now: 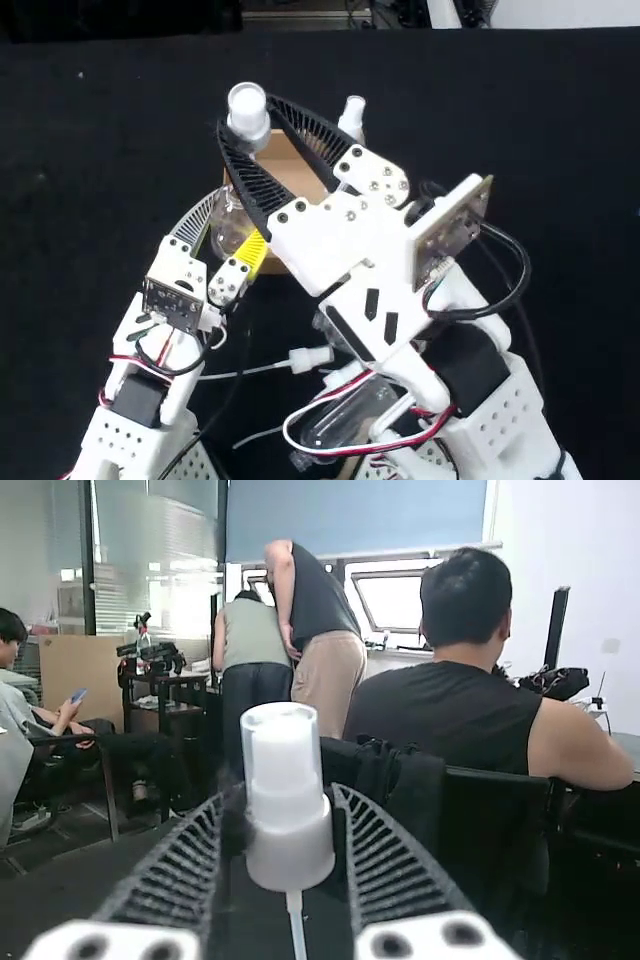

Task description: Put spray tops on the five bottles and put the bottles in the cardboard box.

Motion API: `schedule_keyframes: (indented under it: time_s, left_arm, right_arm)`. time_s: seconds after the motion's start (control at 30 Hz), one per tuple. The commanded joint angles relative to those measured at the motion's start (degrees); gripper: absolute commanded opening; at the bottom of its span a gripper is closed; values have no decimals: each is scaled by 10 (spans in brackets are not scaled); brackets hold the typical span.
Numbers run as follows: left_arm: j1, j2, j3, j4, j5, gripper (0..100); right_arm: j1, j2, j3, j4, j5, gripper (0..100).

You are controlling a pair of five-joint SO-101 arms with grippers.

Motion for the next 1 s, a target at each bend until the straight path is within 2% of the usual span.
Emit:
schedule_keyframes:
  time_s: [0.0, 0.13, 0.33, 0.53, 0.67, 0.83, 0.9, 0.97]
  left_arm:
    - [3, -5, 13, -15, 6, 30]
    - [3, -5, 13, -15, 6, 30]
    - [3, -5, 13, -15, 6, 30]
    - [3, -5, 13, -15, 6, 30]
    - [2, -5, 13, -12, 6, 30]
    - [-15, -5, 13, -15, 11, 30]
    - [-48, -5, 13, -20, 52, 30]
    - [-92, -5, 13, -30, 134, 30]
  right_arm:
    - [-25, -8, 12, 3, 4, 11]
    - [-37, -9, 56, 1, 4, 17]
    - [-39, -14, 71, 33, -1, 178]
    - [-39, -14, 58, 42, 3, 125]
    - [-34, -17, 7, 106, 4, 114]
    - [55, -70, -90, 253, 4, 114]
    - [115, -101, -114, 302, 4, 114]
    - [178, -137, -120, 336, 4, 114]
